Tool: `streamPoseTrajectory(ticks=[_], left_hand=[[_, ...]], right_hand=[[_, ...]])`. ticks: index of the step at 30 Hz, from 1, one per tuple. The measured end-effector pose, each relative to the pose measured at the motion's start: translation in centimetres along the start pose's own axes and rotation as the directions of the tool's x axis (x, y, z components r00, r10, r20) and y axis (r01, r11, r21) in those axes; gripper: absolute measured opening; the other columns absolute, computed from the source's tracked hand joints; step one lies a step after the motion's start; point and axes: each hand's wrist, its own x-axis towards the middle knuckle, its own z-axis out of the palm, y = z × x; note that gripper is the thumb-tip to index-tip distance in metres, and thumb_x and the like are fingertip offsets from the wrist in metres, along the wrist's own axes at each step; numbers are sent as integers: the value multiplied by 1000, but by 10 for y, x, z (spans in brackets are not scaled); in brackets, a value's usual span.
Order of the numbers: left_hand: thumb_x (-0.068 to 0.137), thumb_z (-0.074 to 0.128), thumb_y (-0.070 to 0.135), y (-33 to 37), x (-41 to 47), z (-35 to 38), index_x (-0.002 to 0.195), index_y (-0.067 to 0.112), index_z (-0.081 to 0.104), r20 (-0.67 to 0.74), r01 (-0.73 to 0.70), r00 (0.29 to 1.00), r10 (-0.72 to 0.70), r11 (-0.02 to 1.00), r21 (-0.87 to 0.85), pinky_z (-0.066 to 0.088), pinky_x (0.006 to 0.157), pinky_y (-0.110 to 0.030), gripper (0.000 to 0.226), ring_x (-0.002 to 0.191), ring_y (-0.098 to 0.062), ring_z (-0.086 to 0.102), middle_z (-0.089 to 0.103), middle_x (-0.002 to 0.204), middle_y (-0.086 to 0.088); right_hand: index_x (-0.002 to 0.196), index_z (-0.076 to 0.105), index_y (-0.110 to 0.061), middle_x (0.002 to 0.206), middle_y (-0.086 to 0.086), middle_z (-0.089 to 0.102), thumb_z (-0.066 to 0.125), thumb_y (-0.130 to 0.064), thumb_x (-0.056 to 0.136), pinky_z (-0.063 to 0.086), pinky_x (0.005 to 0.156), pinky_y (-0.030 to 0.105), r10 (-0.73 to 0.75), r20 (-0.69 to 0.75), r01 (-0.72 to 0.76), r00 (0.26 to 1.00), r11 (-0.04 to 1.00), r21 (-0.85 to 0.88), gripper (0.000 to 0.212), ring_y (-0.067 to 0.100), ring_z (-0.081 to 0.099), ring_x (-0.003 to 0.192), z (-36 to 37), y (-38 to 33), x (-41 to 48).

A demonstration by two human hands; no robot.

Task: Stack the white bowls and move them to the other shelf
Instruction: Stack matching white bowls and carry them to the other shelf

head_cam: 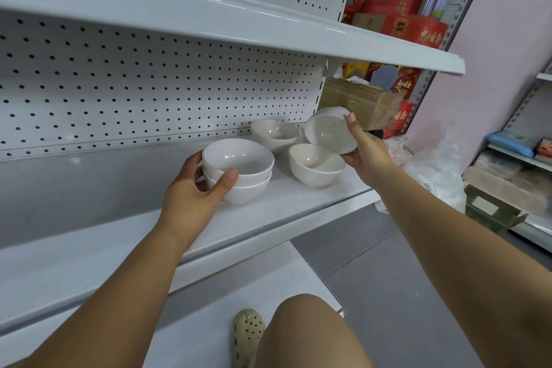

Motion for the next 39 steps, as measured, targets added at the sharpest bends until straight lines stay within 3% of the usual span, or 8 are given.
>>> streamPoseTrajectory(ticks=[7, 13, 17, 21, 27, 30, 34, 39], left_hand=[[72, 79, 61, 0, 0, -1, 142, 36, 50, -2, -2, 1000, 2, 1000, 5, 49, 95, -23, 80, 114, -2, 63, 65, 128, 10], [72, 80, 67, -3, 2, -2, 143, 38, 50, 8, 9, 1000, -8, 1000, -10, 48, 91, -21, 82, 115, -7, 65, 66, 130, 9], [80, 77, 49, 3, -2, -1, 140, 39, 51, -2, 30, 1000, -31, 999, -35, 46, 80, -11, 66, 108, 4, 63, 66, 126, 13], [81, 77, 47, 10, -5, 2, 135, 41, 54, -7, 44, 999, -45, 996, -78, 45, 78, -9, 60, 103, 13, 61, 67, 123, 17], [66, 81, 71, 11, -6, 1, 141, 51, 44, -1, 37, 999, -38, 994, -105, 49, 93, -20, 86, 111, 5, 64, 64, 132, 17], [65, 77, 67, 15, -9, 3, 152, 60, 19, -7, 21, 1000, -21, 998, -62, 43, 101, -24, 104, 128, -3, 51, 46, 142, 25], [78, 69, 65, 15, -12, 2, 151, 66, 7, -40, -103, 993, 107, 991, 83, 25, 124, -38, 95, 151, 1, 20, 21, 164, 25], [84, 47, 78, 11, -10, 4, 155, 58, 7, 51, -251, 967, 248, 911, 326, 12, 120, -31, 84, 153, 3, -5, -3, 167, 29]], right_hand=[[119, 68, -16, 127, 11, 70, 88, -75, 46, 58, 98, 43, -66, -4, 66, 998, 996, 53, 96, 26, 70, 115, -5, -16, 3], [129, 60, -29, 135, 13, 63, 71, -75, 68, 60, 92, 50, 5, 125, -16, 992, 996, 91, 77, 35, 68, 116, 13, -34, -13], [141, 51, -29, 136, 12, 59, 71, -74, 68, 62, 85, 53, 91, 219, -107, 971, 992, 64, 88, 38, 73, 105, 34, -42, -28], [137, 50, -27, 132, 10, 60, 67, -72, 79, 61, 83, 57, 168, 275, -177, 947, 984, 8, 76, 38, 76, 99, 53, -52, -39], [133, 54, -22, 123, 12, 71, 63, -76, 82, 59, 89, 59, 304, 348, -239, 887, 946, -218, 75, 40, 75, 99, 75, -64, -43], [129, 57, -17, 117, 15, 74, 63, -77, 80, 59, 91, 57, 337, 337, -229, 879, 919, -321, 78, 40, 76, 97, 84, -65, -42], [131, 57, -16, 118, 16, 73, 65, -78, 77, 62, 81, 52, 359, 339, -217, 870, 895, -391, 83, 40, 76, 95, 95, -69, -38], [124, 59, -9, 112, 21, 74, 63, -80, 78, 64, 72, 45, 402, 293, -211, 868, 831, -514, 85, 38, 77, 88, 111, -76, -32]])
